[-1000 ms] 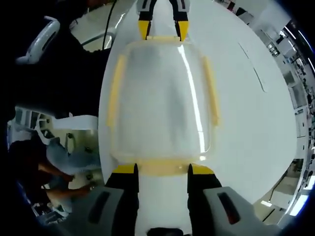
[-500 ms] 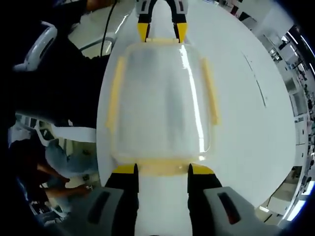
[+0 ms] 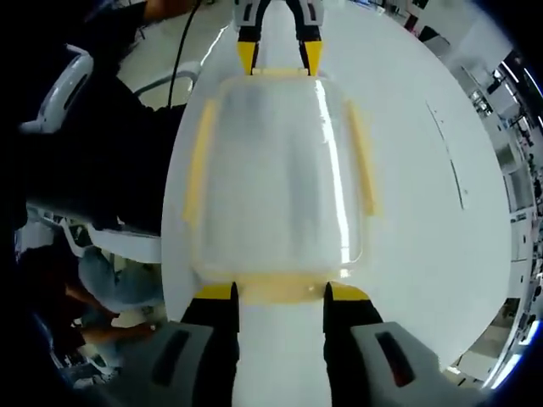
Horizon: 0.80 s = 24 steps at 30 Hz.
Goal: Snap each plastic latch of the storage box into its locked position after aligning the lid with the box until every specified latch is closed and the lid sits flush.
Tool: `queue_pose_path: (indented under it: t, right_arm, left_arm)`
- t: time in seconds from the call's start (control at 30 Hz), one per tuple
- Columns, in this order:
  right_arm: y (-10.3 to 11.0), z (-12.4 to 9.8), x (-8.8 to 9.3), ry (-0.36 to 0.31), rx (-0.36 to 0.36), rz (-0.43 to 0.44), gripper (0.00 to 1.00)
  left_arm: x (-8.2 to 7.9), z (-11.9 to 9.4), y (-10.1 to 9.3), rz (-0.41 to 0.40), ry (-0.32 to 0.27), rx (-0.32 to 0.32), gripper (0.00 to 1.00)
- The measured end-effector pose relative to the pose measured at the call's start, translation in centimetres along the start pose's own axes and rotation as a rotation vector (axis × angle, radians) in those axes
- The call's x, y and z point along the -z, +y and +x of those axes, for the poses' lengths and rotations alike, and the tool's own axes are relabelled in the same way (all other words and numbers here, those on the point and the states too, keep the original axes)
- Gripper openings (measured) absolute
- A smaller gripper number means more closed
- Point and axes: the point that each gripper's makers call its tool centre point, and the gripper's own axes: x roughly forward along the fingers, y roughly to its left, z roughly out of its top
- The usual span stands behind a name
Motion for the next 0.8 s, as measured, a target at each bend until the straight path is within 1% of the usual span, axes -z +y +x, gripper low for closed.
queue_pose_path:
  t: [0.07,0.17,0.3,0.43,0.57,0.67,0.8]
  right_arm:
    - [0.0,0.1,-0.2,0.001,-0.002,-0.003,0.36]
    - [-0.2,0.4,-1.0,-0.005,-0.001,-0.011,0.36]
    - [-0.2,0.6,-2.0,-0.016,-0.005,-0.037,0.36]
    - [-0.6,0.8,-3.1,-0.016,-0.001,-0.049,0.36]
    - [-0.8,1.0,-4.6,-0.047,-0.011,-0.059,0.36]
    - [-1.0,1.3,-5.5,-0.053,-0.013,-0.067,0.36]
    - [-1.5,2.0,-6.7,-0.048,-0.017,-0.083,0.36]
  left_arm:
    - [0.3,-0.2,0.0,-0.004,0.002,0.0,0.37]
    - [0.9,-0.8,0.2,-0.009,-0.001,-0.006,0.37]
    - [1.9,-1.2,-0.1,-0.003,0.023,-0.008,0.37]
    - [2.8,-1.8,0.1,-0.023,0.02,-0.019,0.37]
    - [4.2,-2.6,0.2,-0.029,0.027,-0.028,0.37]
    - [4.7,-3.2,0.3,-0.038,0.021,-0.033,0.37]
    - [5.7,-4.0,0.5,-0.046,0.028,-0.041,0.37]
